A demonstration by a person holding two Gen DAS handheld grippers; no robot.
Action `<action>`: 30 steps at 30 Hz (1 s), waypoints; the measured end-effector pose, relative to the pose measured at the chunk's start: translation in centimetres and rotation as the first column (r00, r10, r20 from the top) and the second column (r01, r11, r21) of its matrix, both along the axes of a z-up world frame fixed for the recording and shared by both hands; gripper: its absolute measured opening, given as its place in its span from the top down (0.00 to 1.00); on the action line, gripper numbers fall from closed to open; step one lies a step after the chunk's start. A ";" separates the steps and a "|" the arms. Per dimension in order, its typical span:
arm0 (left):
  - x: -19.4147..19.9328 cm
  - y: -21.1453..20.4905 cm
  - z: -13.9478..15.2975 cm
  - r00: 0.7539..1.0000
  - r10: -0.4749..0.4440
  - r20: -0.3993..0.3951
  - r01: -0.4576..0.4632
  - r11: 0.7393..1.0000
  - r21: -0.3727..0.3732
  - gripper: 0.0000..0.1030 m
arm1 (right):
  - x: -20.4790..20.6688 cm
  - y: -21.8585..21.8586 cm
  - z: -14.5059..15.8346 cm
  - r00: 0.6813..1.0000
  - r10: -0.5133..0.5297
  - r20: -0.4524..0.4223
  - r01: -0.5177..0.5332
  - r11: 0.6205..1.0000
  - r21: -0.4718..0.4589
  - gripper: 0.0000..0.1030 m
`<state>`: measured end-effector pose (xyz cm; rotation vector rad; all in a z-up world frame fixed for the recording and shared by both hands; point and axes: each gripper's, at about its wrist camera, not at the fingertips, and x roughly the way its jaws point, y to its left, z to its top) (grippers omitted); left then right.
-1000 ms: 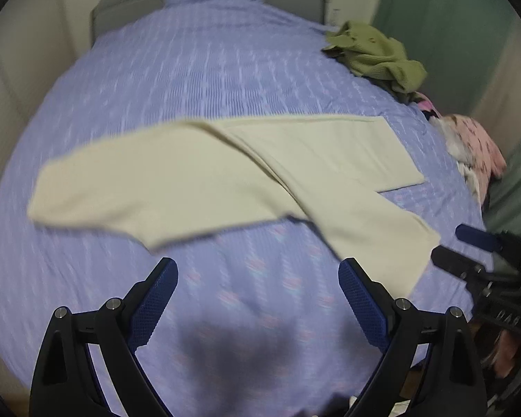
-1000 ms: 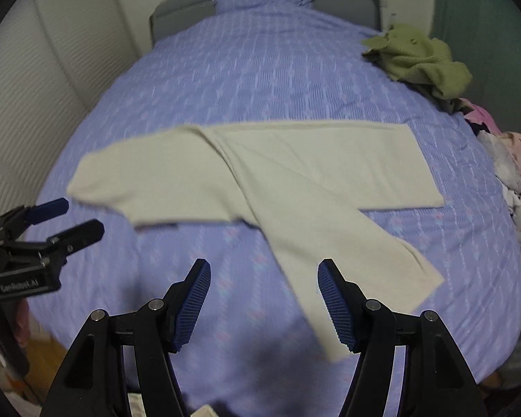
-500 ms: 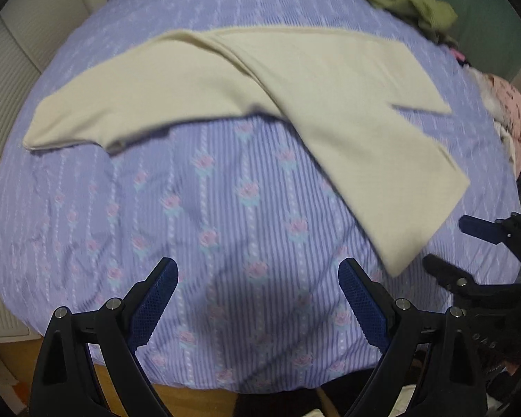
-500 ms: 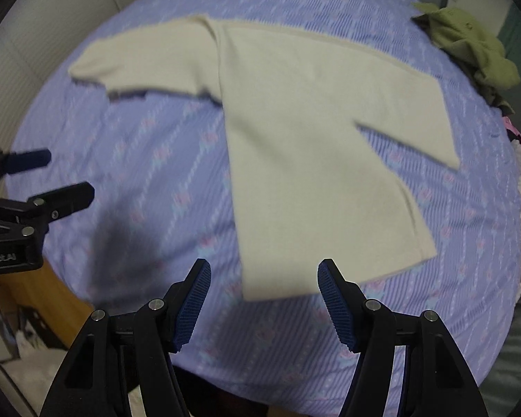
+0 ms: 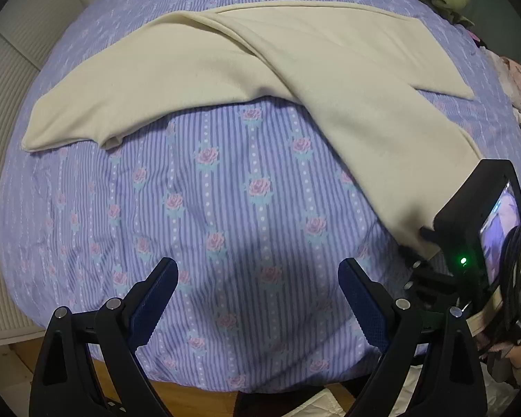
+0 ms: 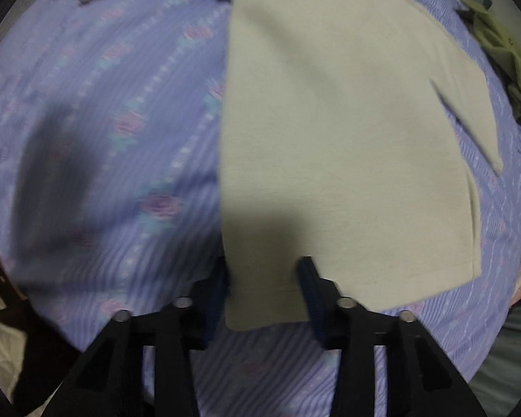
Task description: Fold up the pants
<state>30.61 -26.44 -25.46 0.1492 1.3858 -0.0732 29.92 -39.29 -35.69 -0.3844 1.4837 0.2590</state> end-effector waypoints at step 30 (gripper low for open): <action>29.7 -13.7 7.7 0.726 -0.605 0.327 0.648 0.761 -0.031 0.07 | 23.2 -19.2 19.8 0.782 -0.293 0.550 0.284 0.953 0.105 0.93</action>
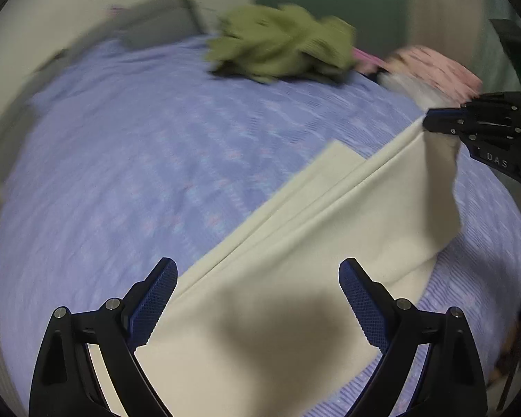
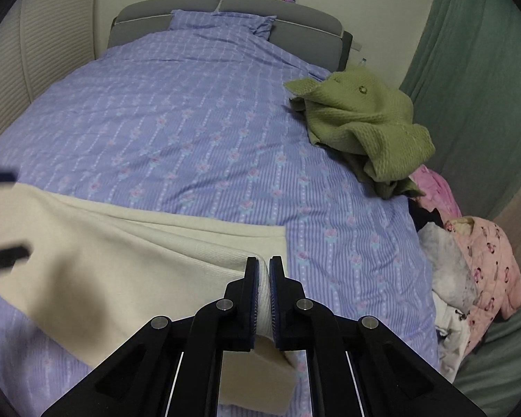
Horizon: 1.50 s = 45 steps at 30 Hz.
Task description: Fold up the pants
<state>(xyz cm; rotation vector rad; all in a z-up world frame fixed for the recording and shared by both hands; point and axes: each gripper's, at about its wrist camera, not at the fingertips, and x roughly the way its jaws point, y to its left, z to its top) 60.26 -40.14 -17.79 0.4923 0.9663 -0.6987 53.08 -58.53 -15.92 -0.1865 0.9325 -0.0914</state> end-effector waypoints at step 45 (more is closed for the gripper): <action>-7.8 -2.2 -4.4 0.973 0.228 -0.017 -0.228 0.974 0.016 0.16 | -3.9 -7.4 -6.9 0.979 -0.147 -0.139 0.166 0.976 0.141 0.44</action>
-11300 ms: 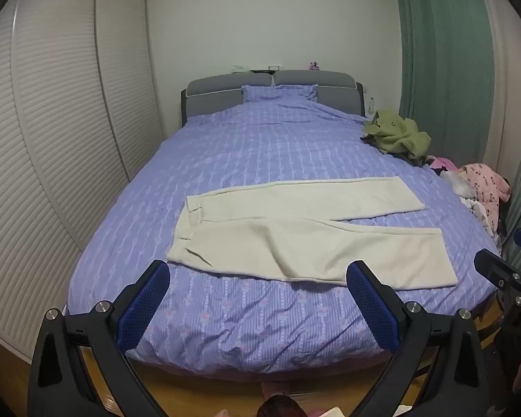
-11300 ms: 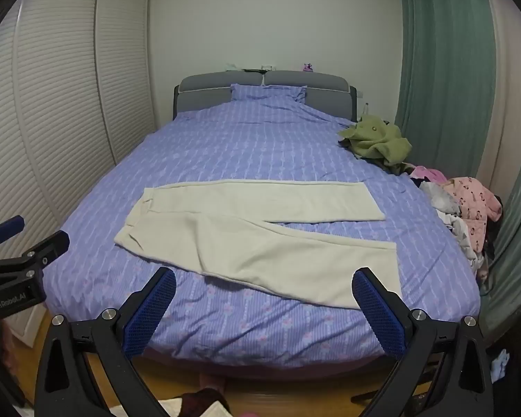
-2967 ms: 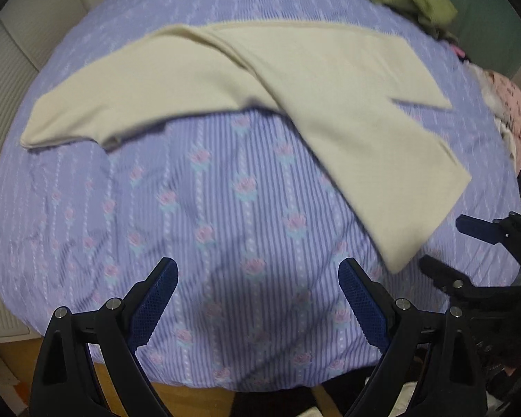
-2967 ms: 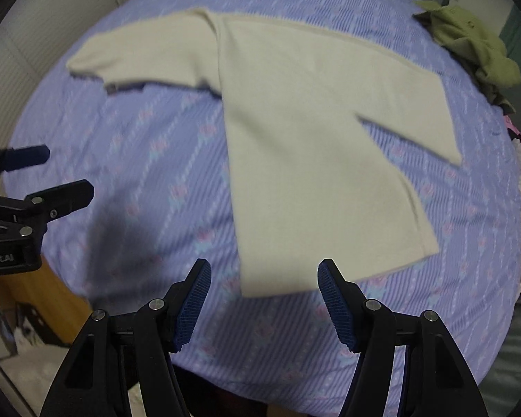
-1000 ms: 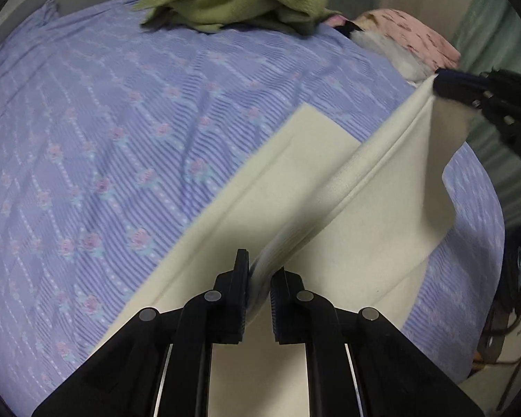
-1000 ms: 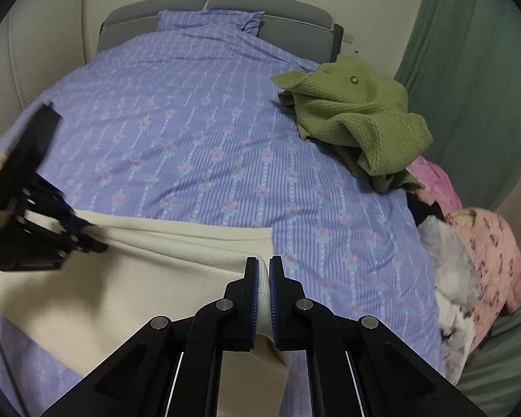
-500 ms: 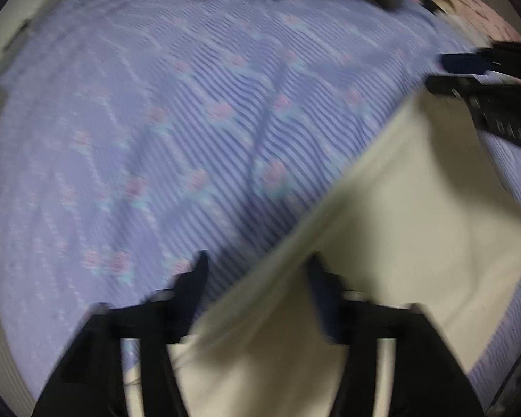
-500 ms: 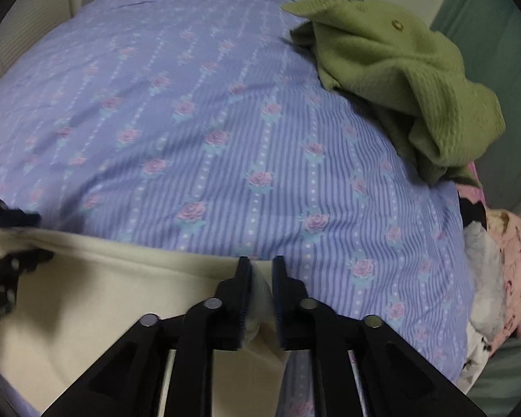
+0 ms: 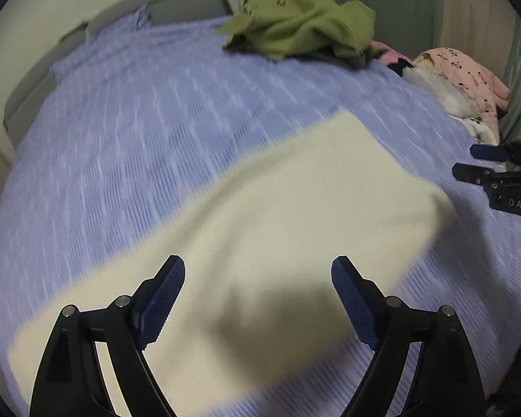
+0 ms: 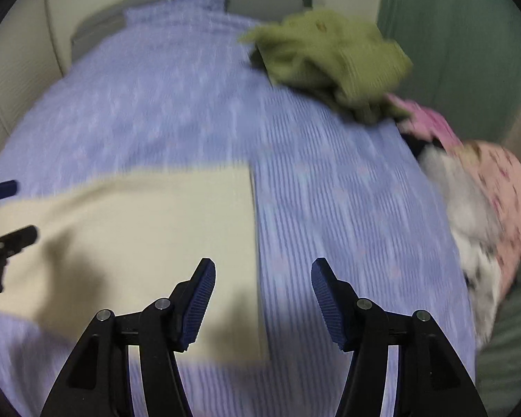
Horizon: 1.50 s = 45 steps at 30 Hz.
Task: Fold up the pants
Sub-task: 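Move the right tool to the folded pants edge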
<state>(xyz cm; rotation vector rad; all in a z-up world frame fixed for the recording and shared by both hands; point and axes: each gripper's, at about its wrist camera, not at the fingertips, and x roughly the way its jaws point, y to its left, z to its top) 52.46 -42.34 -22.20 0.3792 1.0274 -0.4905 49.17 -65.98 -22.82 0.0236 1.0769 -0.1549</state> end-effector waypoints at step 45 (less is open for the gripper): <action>-18.6 50.2 -4.1 0.784 0.621 -0.004 -0.618 0.780 -0.094 0.16 | -10.5 57.0 -4.5 0.865 0.494 0.094 -0.501 0.830 0.246 0.44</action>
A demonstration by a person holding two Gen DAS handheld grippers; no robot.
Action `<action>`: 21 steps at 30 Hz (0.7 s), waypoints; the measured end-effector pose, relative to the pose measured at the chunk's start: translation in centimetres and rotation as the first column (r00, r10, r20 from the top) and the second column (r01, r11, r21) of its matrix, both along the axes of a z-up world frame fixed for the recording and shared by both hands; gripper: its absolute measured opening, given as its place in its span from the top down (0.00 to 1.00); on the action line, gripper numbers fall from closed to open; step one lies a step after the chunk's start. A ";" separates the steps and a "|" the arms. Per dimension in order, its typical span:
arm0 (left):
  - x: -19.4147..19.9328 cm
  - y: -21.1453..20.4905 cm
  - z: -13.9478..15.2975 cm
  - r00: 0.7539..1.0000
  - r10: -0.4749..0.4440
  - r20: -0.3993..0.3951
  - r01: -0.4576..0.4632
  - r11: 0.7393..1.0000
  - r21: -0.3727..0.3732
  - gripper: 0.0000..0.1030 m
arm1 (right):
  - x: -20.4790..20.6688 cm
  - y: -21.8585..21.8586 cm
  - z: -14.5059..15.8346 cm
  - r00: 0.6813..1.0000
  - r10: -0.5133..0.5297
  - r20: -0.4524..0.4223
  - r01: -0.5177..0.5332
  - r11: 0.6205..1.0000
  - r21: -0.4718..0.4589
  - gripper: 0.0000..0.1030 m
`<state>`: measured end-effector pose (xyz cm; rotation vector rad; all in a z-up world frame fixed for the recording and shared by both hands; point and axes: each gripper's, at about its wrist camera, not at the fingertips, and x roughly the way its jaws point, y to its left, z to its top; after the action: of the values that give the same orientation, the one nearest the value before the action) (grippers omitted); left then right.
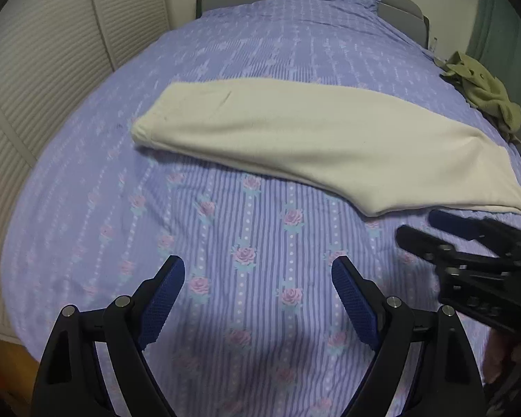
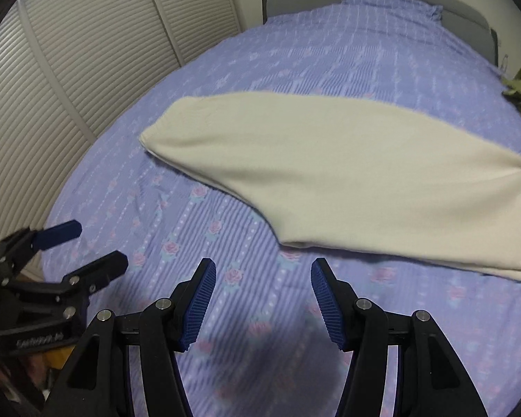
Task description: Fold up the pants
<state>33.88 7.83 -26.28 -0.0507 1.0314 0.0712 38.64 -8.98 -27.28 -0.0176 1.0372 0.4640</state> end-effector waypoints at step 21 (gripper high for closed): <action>1.1 0.2 -3.1 0.993 0.115 0.035 -0.114 0.993 -0.043 0.16 | 5.6 1.5 -4.8 0.994 0.099 0.040 -0.098 0.995 -0.029 0.46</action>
<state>35.00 7.98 -29.38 -0.1481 0.9922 0.1527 44.22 -7.52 -32.12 -0.1030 1.0046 0.5372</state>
